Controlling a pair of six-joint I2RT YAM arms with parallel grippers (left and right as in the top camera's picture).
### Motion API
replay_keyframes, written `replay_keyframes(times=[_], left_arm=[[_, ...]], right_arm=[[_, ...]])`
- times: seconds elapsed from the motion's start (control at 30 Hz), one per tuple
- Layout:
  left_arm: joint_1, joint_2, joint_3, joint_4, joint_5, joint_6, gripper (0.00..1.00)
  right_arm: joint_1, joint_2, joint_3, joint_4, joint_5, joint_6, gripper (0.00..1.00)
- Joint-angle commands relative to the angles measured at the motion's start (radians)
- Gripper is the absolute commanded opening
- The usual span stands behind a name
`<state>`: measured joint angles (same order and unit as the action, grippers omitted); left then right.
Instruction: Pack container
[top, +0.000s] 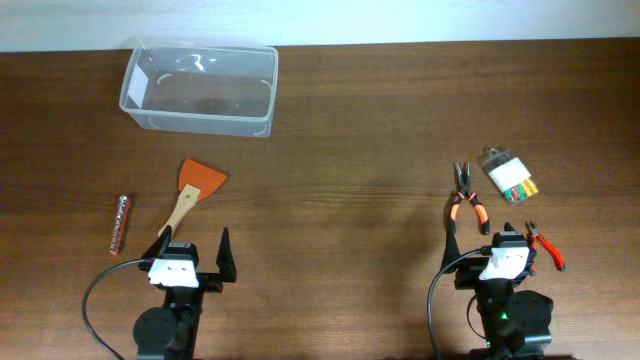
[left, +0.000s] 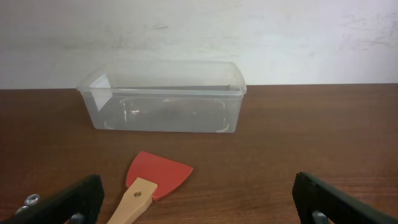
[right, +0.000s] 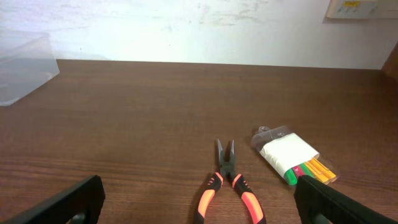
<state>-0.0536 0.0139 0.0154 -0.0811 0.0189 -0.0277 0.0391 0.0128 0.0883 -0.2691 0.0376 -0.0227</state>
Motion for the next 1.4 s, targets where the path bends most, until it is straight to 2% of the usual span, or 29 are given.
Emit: replay_keyframes(times=[0.0, 1.1, 1.23, 1.3, 1.37], left_arm=[[-0.003, -0.009, -0.007, 0.0, 0.0, -0.01, 0.99], [-0.003, -0.009, -0.007, 0.001, 0.0, -0.01, 0.99], [-0.003, -0.009, -0.006, 0.056, -0.069, -0.006, 0.99], [-0.003, -0.009, -0.006, 0.06, -0.072, -0.006, 0.99], [-0.003, -0.009, -0.006, 0.088, -0.072, -0.006, 0.99]], right_arm=[[0.001, -0.01, -0.005, -0.008, 0.012, 0.009, 0.98], [0.001, -0.01, -0.005, -0.006, 0.008, 0.01, 0.98], [0.0, -0.01, -0.005, 0.0, 0.008, 0.01, 0.98], [0.0, -0.001, -0.005, -0.006, -0.004, 0.041, 0.98], [0.0, 0.011, -0.005, -0.007, -0.035, 0.137, 0.99]])
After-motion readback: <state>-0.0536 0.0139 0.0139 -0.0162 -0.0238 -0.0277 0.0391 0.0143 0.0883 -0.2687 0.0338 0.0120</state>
